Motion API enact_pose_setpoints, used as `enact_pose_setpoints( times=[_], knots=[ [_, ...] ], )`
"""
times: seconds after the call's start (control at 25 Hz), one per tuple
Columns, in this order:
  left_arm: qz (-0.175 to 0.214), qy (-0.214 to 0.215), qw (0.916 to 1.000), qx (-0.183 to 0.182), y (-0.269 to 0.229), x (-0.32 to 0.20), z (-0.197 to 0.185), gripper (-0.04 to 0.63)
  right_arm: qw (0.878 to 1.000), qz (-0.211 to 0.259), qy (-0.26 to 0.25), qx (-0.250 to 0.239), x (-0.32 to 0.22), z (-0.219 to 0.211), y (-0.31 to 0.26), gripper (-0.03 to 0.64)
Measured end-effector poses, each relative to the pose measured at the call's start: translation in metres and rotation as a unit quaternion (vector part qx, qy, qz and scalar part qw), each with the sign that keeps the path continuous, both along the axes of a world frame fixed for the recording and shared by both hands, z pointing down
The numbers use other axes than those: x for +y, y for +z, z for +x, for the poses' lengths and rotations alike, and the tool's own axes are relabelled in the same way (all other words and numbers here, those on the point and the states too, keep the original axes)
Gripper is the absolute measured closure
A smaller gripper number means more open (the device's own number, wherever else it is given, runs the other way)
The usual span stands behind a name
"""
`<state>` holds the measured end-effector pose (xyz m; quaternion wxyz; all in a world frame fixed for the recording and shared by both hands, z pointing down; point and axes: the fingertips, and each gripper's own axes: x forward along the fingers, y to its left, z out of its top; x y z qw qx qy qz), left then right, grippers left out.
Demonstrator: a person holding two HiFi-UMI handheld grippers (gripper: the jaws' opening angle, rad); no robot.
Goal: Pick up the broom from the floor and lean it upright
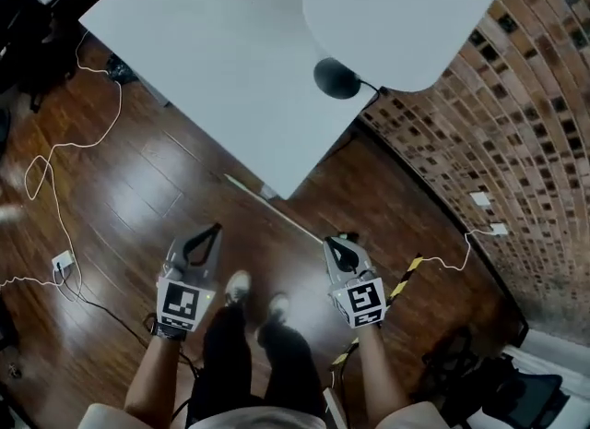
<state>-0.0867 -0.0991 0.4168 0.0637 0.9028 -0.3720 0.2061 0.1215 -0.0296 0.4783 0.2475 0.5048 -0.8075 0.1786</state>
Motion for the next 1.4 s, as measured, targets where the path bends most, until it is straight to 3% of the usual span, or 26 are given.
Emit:
enact_pose_setpoints(
  times=[0.36, 0.6, 0.8, 1.04, 1.2, 1.4],
  knots=[
    [-0.073, -0.032, 0.9968, 0.000, 0.214, -0.015, -0.026, 0.594, 0.992, -0.089, -0.089, 0.017, -0.035, -0.058, 0.249, 0.601],
    [-0.099, -0.056, 0.9935, 0.015, 0.320, -0.015, -0.023, 0.594, 0.985, -0.123, -0.116, 0.034, -0.046, -0.080, 0.364, 0.589],
    [-0.111, -0.075, 0.9907, 0.024, 0.395, -0.016, -0.029, 0.594, 0.982, -0.138, -0.115, 0.051, -0.054, -0.082, 0.447, 0.566],
    [-0.130, -0.104, 0.9858, 0.020, 0.473, -0.010, -0.049, 0.594, 0.970, -0.177, -0.138, 0.093, -0.068, -0.084, 0.543, 0.531],
    [-0.137, -0.126, 0.9824, 0.018, 0.508, -0.014, -0.064, 0.594, 0.961, -0.207, -0.142, 0.119, -0.082, -0.083, 0.595, 0.503],
    [-0.152, -0.122, 0.9807, 0.007, 0.533, -0.010, -0.068, 0.594, 0.948, -0.237, -0.155, 0.146, -0.085, -0.094, 0.630, 0.471]
  ],
)
